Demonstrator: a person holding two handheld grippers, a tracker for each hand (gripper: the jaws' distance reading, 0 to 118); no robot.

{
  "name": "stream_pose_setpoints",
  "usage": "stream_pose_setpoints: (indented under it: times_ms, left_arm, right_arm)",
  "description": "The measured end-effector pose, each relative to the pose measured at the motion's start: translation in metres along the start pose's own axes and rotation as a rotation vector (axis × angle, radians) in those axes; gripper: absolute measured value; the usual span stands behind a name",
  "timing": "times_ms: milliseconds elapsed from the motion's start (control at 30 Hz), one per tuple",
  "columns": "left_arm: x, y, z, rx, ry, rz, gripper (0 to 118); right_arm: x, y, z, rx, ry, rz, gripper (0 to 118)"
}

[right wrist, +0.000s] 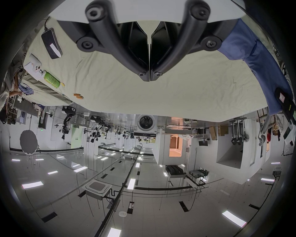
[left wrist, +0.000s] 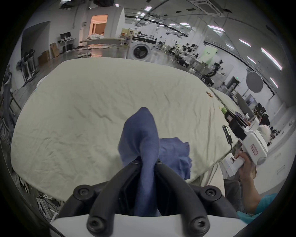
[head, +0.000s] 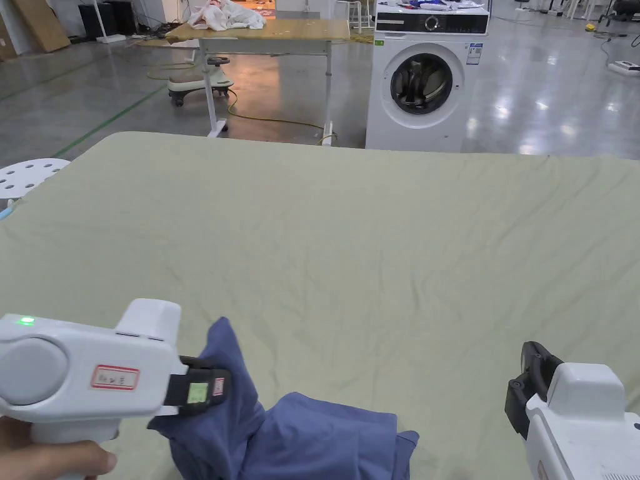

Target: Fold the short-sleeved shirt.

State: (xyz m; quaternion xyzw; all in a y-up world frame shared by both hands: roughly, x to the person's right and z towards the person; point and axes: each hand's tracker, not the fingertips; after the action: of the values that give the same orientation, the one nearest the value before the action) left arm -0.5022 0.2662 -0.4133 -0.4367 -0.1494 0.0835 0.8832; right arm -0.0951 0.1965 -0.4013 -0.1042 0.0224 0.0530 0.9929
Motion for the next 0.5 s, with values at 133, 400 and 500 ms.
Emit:
stream_pose_setpoints:
  times_ms: [133,400,500]
  left_arm:
    - [0.027,-0.002,-0.033,-0.045,-0.022,-0.029,5]
    - [0.073,-0.024,-0.126,-0.176,-0.055,-0.003,5]
    - [0.089,-0.036,-0.155,-0.212,-0.061,0.011,5]
  right_arm:
    - [0.002,-0.003,0.002,-0.006,-0.006,0.002,0]
    - [0.008,-0.006,0.006,-0.017,-0.026,-0.004,0]
    - [0.010,-0.007,0.007,-0.021,-0.031,-0.004,0]
